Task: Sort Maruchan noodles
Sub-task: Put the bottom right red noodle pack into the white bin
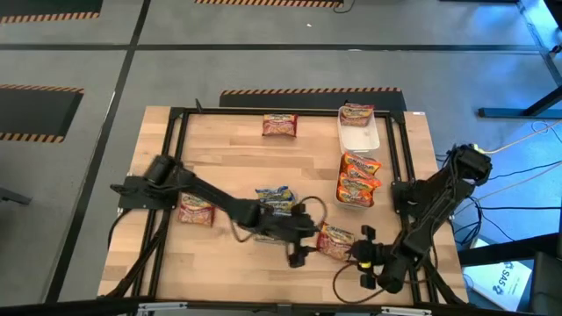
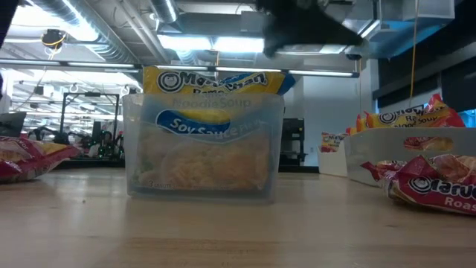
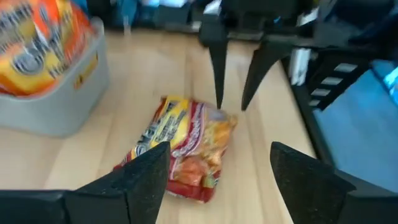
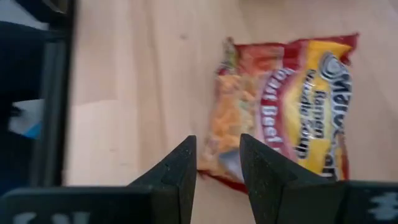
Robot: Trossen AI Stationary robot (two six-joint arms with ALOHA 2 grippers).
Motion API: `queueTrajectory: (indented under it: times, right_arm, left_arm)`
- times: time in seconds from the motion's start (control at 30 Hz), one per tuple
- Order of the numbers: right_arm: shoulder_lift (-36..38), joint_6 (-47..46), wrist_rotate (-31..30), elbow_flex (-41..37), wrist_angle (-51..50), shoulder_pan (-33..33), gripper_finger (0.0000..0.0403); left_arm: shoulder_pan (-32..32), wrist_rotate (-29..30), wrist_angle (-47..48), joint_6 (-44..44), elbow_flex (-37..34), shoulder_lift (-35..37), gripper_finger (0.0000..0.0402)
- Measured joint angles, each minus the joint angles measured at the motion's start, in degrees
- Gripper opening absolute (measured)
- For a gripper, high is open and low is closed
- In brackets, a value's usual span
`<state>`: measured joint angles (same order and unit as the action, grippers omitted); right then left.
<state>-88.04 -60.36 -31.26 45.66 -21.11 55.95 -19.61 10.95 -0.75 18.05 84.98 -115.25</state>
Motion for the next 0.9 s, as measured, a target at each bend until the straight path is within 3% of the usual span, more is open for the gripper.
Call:
queueTrajectory:
  times: [0.1,0.23,0.37,0.47,0.63,0.9]
  right_arm:
    - [-0.52,-1.31,-0.76,-0.44,-2.05,0.48,0.011]
    - [-0.3,-3.26,-6.73,-0.43,-6.95,2.05,0.011]
    - [-0.3,-11.4,-7.28,-2.08,-12.71,1.7,0.011]
    - [-0.3,-14.88,-7.09,-4.58,-11.71,1.79,0.011]
    - [-0.28,-15.2,-4.45,-7.41,-3.21,1.79,0.011]
    - [-0.26,-2.5,4.26,-7.45,17.9,1.85,0.011]
  left_arm:
    - [1.18,-3.82,3.71,1.28,5.72,-5.01,0.0271]
    - [1.54,-8.58,8.74,2.8,11.47,-9.96,0.0268]
    - [1.61,-11.23,8.77,2.88,15.34,-13.55,0.0267]
    - [1.67,-11.95,8.41,2.88,17.09,-16.27,0.0266]
    - [2.34,-12.37,8.97,2.84,17.23,-19.24,0.0266]
    - [3.9,-10.84,8.51,2.88,17.36,-20.01,0.0266]
